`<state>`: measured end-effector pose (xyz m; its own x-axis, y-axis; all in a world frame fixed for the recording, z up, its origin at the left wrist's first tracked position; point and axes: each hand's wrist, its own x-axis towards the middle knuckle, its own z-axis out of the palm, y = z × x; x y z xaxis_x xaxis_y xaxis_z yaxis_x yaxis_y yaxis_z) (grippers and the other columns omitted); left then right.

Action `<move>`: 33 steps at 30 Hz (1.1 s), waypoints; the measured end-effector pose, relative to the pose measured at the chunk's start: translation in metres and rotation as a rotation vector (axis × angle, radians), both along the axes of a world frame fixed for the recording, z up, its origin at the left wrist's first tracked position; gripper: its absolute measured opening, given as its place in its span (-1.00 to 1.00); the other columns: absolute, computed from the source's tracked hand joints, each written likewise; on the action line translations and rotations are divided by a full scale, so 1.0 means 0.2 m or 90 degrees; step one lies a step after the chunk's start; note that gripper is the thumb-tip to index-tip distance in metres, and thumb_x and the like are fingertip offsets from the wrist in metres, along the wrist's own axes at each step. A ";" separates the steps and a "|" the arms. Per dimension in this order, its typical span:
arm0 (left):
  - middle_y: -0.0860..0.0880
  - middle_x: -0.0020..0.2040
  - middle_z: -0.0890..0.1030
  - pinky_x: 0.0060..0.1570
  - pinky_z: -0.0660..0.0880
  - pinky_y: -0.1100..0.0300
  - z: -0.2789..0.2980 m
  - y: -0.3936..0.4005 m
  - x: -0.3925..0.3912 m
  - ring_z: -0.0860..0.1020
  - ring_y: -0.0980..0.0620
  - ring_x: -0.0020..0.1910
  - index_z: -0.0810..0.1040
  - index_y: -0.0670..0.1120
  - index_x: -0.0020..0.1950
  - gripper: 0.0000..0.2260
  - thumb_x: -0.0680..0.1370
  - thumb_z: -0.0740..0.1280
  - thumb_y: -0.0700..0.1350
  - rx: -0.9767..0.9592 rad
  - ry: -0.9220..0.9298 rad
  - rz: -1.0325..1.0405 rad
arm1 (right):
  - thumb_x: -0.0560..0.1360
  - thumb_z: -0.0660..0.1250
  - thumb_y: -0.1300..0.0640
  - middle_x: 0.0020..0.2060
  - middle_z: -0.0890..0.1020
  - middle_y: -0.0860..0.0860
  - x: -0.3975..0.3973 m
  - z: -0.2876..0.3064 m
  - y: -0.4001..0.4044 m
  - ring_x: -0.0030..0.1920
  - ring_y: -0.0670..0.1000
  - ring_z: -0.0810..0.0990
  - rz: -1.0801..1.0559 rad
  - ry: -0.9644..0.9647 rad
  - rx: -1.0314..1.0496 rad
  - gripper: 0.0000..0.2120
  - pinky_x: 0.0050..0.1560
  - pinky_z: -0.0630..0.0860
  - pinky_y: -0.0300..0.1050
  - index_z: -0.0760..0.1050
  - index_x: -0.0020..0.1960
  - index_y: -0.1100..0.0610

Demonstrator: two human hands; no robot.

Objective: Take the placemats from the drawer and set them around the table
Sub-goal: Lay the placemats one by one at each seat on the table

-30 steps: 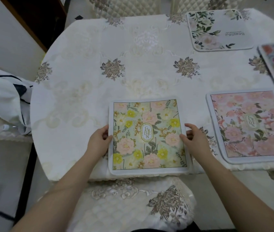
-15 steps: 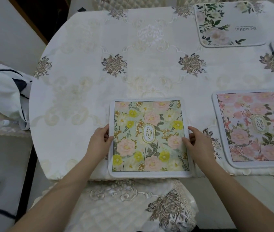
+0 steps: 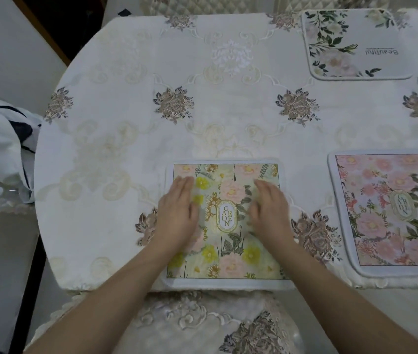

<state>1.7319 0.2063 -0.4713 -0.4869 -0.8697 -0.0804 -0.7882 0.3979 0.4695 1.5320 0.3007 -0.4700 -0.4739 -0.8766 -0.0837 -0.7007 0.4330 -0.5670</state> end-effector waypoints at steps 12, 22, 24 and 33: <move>0.01 0.61 0.07 0.53 -0.13 0.04 -0.21 -0.21 -0.25 0.01 0.08 0.59 0.07 -0.06 0.61 -0.46 0.65 -0.16 0.08 -0.075 -0.179 -0.163 | 0.61 -0.12 0.00 0.57 0.13 0.05 0.11 -0.20 -0.38 0.57 0.02 0.02 0.195 0.197 0.094 -0.44 0.55 -0.01 0.02 0.08 0.58 0.13; 0.05 0.62 -0.10 0.55 -0.17 0.04 -0.22 -0.27 -0.16 -0.11 0.09 0.59 -0.10 -0.01 0.63 -0.39 0.62 -0.10 0.18 -0.064 -0.176 -0.118 | 0.63 -0.02 -0.15 0.59 0.02 0.02 -0.19 -0.19 -0.26 0.57 -0.04 -0.06 0.112 0.197 0.124 -0.37 0.55 -0.16 -0.05 -0.03 0.60 0.11; 0.04 0.62 -0.13 0.55 -0.18 0.06 -0.22 -0.30 -0.10 -0.14 0.09 0.59 -0.15 -0.01 0.62 -0.39 0.63 -0.12 0.19 -0.071 -0.187 -0.110 | 0.63 -0.07 -0.15 0.59 -0.04 0.00 -0.27 -0.19 -0.22 0.57 -0.06 -0.12 0.110 0.197 0.142 -0.37 0.55 -0.18 -0.06 -0.10 0.60 0.09; 0.02 0.63 -0.10 0.55 -0.19 0.07 -0.19 -0.35 0.14 -0.15 0.10 0.59 -0.14 -0.04 0.62 -0.43 0.65 -0.18 0.15 -0.053 -0.205 -0.107 | 0.66 -0.14 -0.07 0.59 -0.12 -0.01 -0.42 -0.16 -0.09 0.57 -0.08 -0.18 0.086 0.169 0.199 -0.42 0.54 -0.23 -0.09 -0.18 0.60 0.09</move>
<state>1.7597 0.1366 -0.5089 -0.5851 -0.7896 -0.1849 -0.8104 0.5610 0.1687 1.4474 0.2824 -0.5026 -0.3978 -0.8841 -0.2454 -0.8668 0.4498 -0.2155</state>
